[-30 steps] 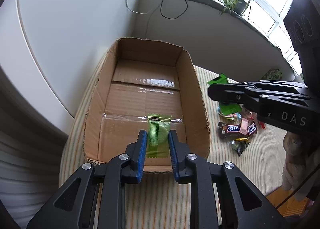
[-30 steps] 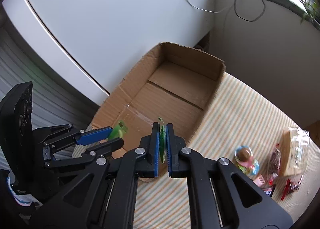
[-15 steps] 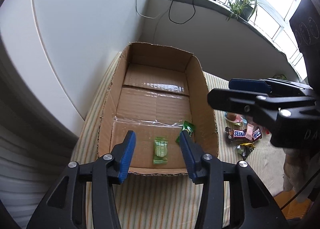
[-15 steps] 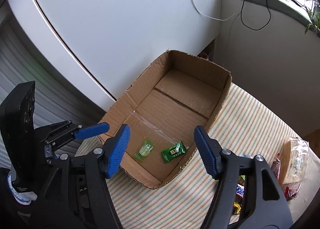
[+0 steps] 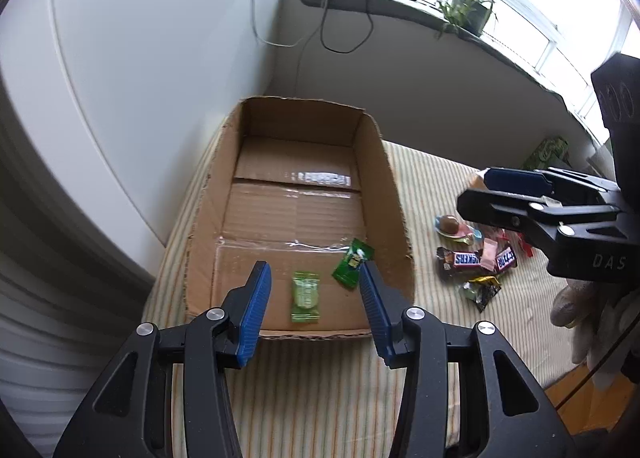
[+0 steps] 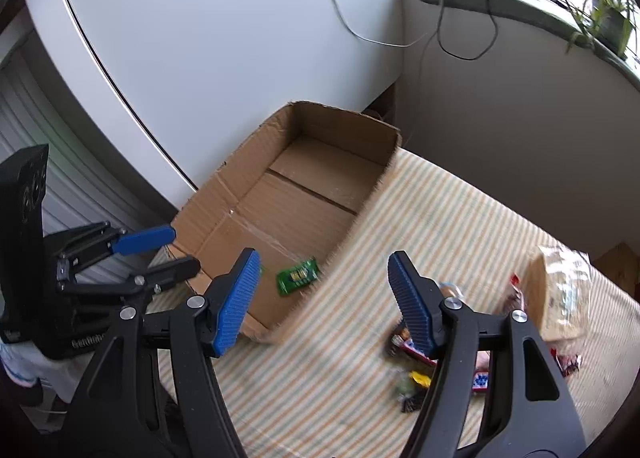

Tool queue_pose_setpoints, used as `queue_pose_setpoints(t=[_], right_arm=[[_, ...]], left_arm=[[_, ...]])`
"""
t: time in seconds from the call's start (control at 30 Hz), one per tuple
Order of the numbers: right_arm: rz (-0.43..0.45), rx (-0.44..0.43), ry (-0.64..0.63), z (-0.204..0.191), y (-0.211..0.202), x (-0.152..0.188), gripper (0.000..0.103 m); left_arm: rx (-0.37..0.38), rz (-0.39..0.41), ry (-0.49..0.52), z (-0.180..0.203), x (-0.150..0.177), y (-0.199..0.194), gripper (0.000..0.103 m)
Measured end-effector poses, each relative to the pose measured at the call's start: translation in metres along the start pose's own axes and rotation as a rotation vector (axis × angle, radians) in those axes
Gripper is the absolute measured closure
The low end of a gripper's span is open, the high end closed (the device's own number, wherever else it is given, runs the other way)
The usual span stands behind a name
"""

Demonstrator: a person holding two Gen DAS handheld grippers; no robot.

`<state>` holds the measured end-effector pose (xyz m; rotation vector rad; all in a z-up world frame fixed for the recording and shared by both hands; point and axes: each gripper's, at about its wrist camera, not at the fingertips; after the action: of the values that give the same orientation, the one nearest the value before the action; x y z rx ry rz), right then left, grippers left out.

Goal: Organize snacks
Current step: 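Move both grippers back to the snack pile, right toward the red-wrapped bag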

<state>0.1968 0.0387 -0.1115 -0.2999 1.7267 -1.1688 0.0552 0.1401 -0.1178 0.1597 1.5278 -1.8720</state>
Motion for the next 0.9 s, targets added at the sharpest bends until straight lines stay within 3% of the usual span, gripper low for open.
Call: queue_pose_setpoints(t=[0.17, 0.4, 0.7, 0.9], right_arm=[[-0.02, 0.022, 0.083, 0.028, -0.013, 0.033, 0.034], [-0.095, 0.133, 0.246, 0.085, -0.03, 0.092, 0.034], [-0.163, 0.198, 0.382, 0.133, -0.049, 0.173, 0.034], [-0.159, 0.222, 0.434, 0.153, -0.066, 0.195, 0.035]], left_arm=[[0.03, -0.015, 0.032, 0.018, 0.006, 0.002, 0.058], [0.089, -0.056, 0.101, 0.056, 0.019, 0.008, 0.058], [0.184, -0.164, 0.197, 0.114, 0.044, 0.035, 0.058], [0.22, -0.219, 0.211, 0.135, 0.05, 0.054, 0.058]])
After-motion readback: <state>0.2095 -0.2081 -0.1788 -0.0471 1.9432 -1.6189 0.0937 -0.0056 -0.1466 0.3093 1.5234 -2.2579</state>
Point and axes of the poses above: each gripper's, at about its wrist camera, not at the fingertips, and y roughly the way its jaws point, z to its right, x to its underside, and after that the axes turned 13 degrees about -y, right-handed
